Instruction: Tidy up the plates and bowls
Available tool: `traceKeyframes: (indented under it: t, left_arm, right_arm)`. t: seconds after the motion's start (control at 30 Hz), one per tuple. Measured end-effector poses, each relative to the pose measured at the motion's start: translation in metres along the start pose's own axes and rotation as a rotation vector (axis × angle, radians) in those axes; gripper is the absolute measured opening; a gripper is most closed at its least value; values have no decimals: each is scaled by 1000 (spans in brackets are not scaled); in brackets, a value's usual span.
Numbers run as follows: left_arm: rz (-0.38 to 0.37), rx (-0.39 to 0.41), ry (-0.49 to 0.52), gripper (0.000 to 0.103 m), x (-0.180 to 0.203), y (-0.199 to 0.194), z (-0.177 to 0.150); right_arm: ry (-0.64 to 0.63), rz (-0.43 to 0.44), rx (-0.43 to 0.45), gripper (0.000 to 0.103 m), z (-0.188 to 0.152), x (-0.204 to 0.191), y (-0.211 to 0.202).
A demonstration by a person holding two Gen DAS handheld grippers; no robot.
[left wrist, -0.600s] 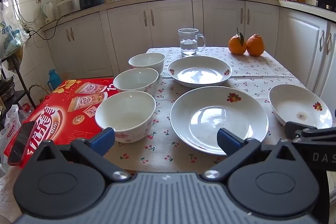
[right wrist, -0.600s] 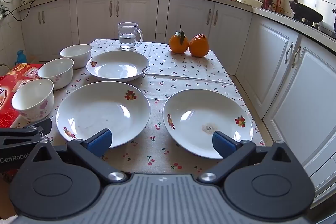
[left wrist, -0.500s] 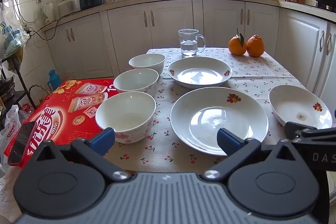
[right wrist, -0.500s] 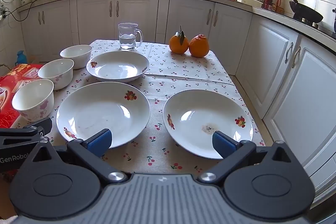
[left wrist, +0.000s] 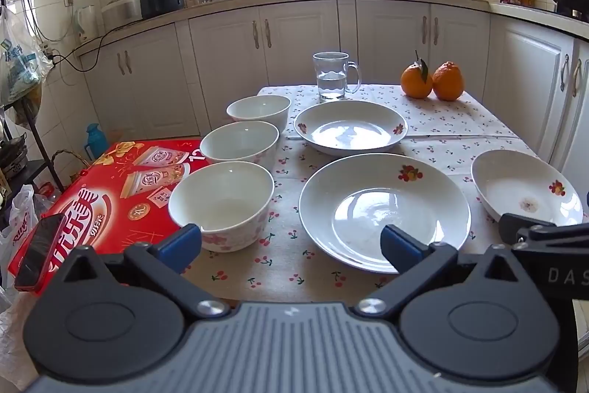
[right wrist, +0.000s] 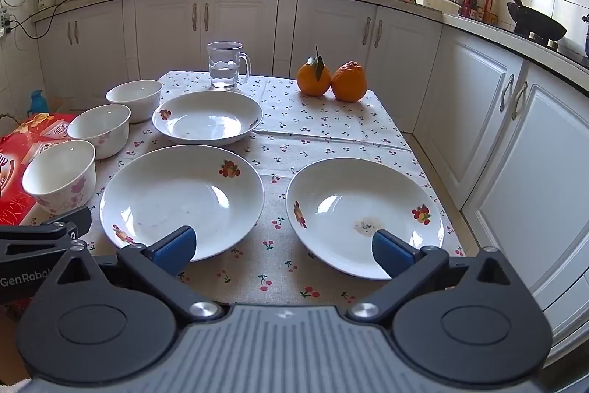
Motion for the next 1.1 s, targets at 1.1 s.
traceKeyframes:
  t: [1.1]
  left_arm:
    - [0, 2, 1, 102, 0, 0, 0]
  right_arm:
    - [2, 2, 5, 103, 1, 1, -3]
Point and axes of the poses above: each gripper's, at about its wrist camera, not at the fingertips, and y roughly the way its jaws point, x to its right, z to its top, the point moved 9 cm from there along y, roughly the way its jaws point
